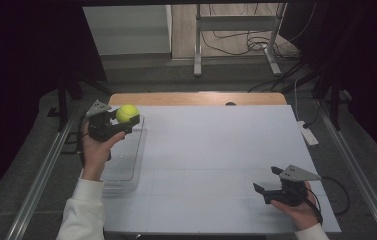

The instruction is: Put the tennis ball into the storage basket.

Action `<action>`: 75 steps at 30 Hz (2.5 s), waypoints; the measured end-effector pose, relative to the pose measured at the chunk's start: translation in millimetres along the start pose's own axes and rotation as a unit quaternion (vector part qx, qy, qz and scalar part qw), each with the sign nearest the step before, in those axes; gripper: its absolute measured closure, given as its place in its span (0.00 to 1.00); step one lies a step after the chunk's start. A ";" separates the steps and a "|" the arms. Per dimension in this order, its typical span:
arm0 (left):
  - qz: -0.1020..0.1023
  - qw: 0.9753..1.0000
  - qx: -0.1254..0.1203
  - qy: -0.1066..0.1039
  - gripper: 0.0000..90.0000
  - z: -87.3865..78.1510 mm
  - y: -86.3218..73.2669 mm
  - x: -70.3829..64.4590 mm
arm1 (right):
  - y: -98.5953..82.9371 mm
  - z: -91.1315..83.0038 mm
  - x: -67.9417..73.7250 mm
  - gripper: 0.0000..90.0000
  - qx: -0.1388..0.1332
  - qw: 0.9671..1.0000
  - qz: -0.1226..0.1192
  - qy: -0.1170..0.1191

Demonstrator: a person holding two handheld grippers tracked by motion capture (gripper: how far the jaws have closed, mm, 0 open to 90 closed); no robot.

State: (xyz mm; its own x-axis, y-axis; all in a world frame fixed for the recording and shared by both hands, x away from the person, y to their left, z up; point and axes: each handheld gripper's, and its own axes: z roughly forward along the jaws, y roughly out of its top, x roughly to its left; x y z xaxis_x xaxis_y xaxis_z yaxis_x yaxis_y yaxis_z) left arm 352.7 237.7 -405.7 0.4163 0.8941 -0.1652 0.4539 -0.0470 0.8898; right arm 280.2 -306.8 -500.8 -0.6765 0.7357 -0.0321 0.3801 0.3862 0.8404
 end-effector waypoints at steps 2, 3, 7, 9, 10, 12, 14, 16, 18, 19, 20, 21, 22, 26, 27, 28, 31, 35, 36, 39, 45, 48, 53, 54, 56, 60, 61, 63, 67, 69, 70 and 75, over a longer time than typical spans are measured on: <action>-0.004 1.000 -0.004 0.006 0.29 -1.3 0.0 2.0 | -0.1 0.2 -0.2 0.11 0.000 1.000 0.001 0.000; -0.004 1.000 -0.004 0.006 0.29 -1.3 0.0 2.0 | -0.1 0.2 -0.3 0.11 0.000 1.000 0.001 0.000; 0.002 1.000 -0.002 0.018 0.29 -1.4 -0.5 3.3 | 0.1 -0.1 -0.1 0.11 0.000 1.000 0.001 -0.001; 0.001 1.000 -0.001 0.019 0.29 -0.9 -1.0 4.6 | 0.1 -0.2 -0.1 0.11 0.000 1.000 0.000 -0.001; 0.001 1.000 0.000 0.021 0.29 -0.8 -1.2 5.2 | 0.0 0.0 -0.2 0.11 0.000 1.000 0.001 -0.002; 0.001 1.000 0.001 0.027 0.29 -0.8 -2.0 6.9 | 0.1 -0.1 0.2 0.11 0.000 1.000 0.000 -0.001; -0.001 1.000 0.001 0.029 0.29 -0.6 -2.9 9.0 | 0.2 -0.5 0.4 0.11 0.001 1.000 -0.001 -0.001; -0.002 1.000 0.003 0.030 0.29 -0.4 -3.4 10.2 | 0.2 -0.6 0.4 0.11 0.001 1.000 -0.001 -0.001; -0.003 0.999 0.004 0.033 0.29 0.5 -4.4 11.7 | 0.0 -0.2 0.2 0.11 0.001 1.000 0.000 -0.002; -0.003 0.999 0.005 0.036 0.29 1.1 -4.9 12.5 | 0.0 -0.2 0.2 0.11 0.001 1.000 0.000 -0.002; -0.003 0.999 0.007 0.040 0.29 1.8 -5.5 13.6 | -0.1 -0.1 0.3 0.11 0.001 1.000 0.000 -0.003; -0.003 0.999 0.008 0.042 0.29 2.1 -6.0 14.7 | -0.1 0.1 0.4 0.11 0.001 1.000 0.000 -0.002; -0.004 0.999 0.009 0.043 0.29 2.4 -6.3 15.8 | -0.1 0.2 0.5 0.11 0.001 1.000 0.000 -0.002; -0.007 0.999 0.009 0.048 0.29 3.5 -7.7 20.7 | -0.5 0.1 0.0 0.11 0.002 1.000 0.001 -0.004; -0.008 0.999 0.009 0.049 0.29 3.7 -8.0 21.3 | -0.6 0.2 0.0 0.12 0.002 1.000 0.002 -0.003; -0.008 0.999 0.010 0.051 0.29 4.0 -8.3 21.9 | -0.6 0.2 0.0 0.12 0.002 1.000 0.002 -0.003; -0.009 0.998 0.011 0.056 0.29 4.9 -9.7 22.7 | -0.7 0.1 0.2 0.12 0.003 1.000 0.001 -0.004; -0.006 0.998 0.014 0.063 0.29 7.3 -11.0 23.3 | -0.5 -0.4 0.2 0.12 0.001 1.000 0.001 -0.004; -0.004 0.998 0.015 0.065 0.29 8.2 -11.4 23.6 | -0.6 -0.4 0.2 0.12 0.002 1.000 0.001 -0.004; -0.003 0.997 0.018 0.070 0.29 9.5 -12.1 24.4 | -0.7 -0.3 0.0 0.12 0.002 1.000 0.002 -0.004; -0.005 0.997 0.015 0.076 0.29 9.9 -12.5 29.3 | -0.6 -0.2 0.2 0.12 0.003 1.000 0.001 -0.005; -0.007 0.997 0.016 0.080 0.29 9.7 -12.7 32.6 | -0.7 -0.1 0.3 0.12 0.003 1.000 0.001 -0.005; -0.013 0.996 0.020 0.088 0.29 10.3 -13.9 40.5 | -0.6 0.1 0.3 0.12 0.002 1.000 0.001 -0.004; -0.014 0.996 0.022 0.091 0.29 10.7 -14.3 42.0 | -0.6 0.3 0.2 0.12 0.003 1.000 0.001 -0.004; -0.018 0.995 0.025 0.093 0.29 11.6 -15.2 45.4 | -0.7 0.6 0.1 0.12 0.003 1.000 0.001 -0.005; -0.023 0.995 0.028 0.098 0.29 12.9 -16.6 49.9 | -1.0 1.1 0.3 0.12 0.004 1.000 0.000 -0.005; -0.024 0.994 0.030 0.099 0.29 13.2 -16.9 50.8 | -0.9 0.7 0.3 0.12 0.004 1.000 0.000 -0.005; -0.026 0.994 0.033 0.100 0.29 14.0 -17.6 52.3 | -0.8 0.3 0.4 0.12 0.004 1.000 0.001 -0.006; -0.027 0.994 0.039 0.102 0.29 15.4 -18.9 54.3 | -0.9 0.4 0.3 0.12 0.004 1.000 0.002 -0.007; -0.028 0.993 0.040 0.103 0.29 16.1 -19.5 55.1 | -1.0 0.5 0.2 0.12 0.005 1.000 0.002 -0.006; -0.028 0.993 0.040 0.103 0.29 16.1 -19.5 55.1 | -1.0 0.6 0.1 0.12 0.005 1.000 0.002 -0.006; -0.029 0.993 0.048 0.109 0.29 18.4 -20.9 56.0 | -0.9 0.5 0.0 0.12 0.005 1.000 0.002 -0.005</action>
State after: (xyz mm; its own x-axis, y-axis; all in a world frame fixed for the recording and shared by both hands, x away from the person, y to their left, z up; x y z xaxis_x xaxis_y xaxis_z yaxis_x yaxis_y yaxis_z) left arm 381.0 280.5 -441.4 0.2121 0.9710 -0.1107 0.5493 -0.0248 0.8353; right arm 280.2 -306.8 -501.8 -0.6681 0.7433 -0.0345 0.3892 0.3886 0.8351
